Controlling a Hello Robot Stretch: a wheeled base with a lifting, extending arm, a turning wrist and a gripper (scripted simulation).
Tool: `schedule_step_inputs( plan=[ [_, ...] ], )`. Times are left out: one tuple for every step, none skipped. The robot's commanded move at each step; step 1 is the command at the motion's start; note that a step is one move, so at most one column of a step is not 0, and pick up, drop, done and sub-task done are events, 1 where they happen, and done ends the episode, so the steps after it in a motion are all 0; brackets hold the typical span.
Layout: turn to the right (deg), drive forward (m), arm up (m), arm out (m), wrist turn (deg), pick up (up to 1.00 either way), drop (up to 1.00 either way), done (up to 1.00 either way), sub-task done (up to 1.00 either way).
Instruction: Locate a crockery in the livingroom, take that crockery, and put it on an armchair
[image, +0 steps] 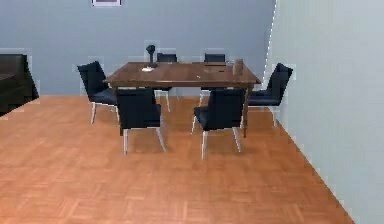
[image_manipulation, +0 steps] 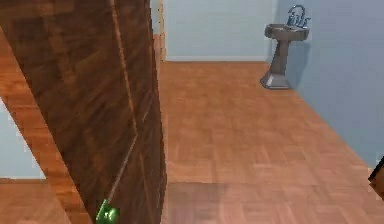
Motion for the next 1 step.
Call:
schedule_step_inputs(
  plan=[
    [0.0,0.4,0.0,0.0,0.0,0.0,0.0,0.0,0.0]
  ],
)
